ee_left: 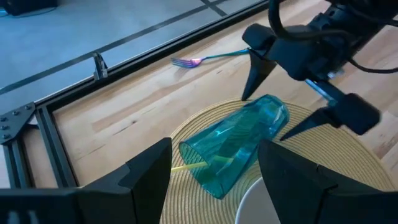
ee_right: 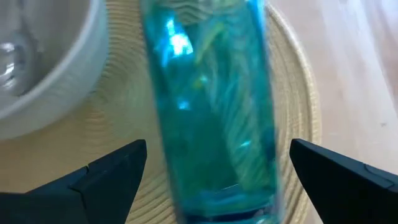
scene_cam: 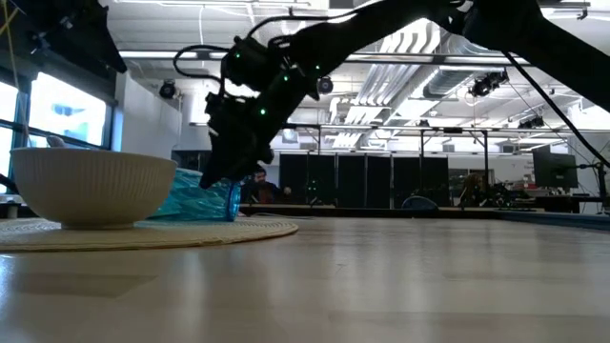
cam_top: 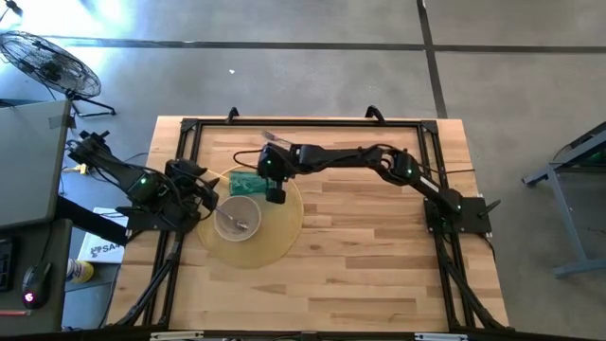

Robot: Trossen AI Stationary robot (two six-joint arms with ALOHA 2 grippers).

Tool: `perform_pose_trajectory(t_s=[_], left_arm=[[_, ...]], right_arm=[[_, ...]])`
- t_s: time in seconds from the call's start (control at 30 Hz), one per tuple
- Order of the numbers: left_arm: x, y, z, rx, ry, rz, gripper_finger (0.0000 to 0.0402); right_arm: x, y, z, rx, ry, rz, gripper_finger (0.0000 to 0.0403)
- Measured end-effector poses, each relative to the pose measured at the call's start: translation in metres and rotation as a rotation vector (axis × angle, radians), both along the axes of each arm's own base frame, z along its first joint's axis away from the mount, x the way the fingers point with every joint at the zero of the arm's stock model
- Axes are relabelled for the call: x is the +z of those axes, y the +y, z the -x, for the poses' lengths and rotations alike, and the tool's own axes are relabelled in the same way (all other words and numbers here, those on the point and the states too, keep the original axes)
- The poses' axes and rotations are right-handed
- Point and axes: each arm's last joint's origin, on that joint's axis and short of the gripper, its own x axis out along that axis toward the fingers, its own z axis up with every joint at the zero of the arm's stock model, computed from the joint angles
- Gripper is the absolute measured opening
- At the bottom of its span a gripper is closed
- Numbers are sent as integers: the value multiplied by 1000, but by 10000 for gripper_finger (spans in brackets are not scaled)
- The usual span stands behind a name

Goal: Pick & Place Utensil
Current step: Adjust the blue cup on the brown mat

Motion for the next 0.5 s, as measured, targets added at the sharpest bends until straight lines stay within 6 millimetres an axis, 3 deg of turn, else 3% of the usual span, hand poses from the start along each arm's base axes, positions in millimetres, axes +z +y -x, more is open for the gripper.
perform_pose_trajectory(t_s=[0.27, 0.5], left_arm=[[-1, -2, -3, 1, 3, 1, 233], [-1, -2, -4, 2, -6, -3, 234]], right_arm=[[-16, -3, 3, 25, -5, -3, 390], [-18, -2, 3, 23, 0, 8, 383]])
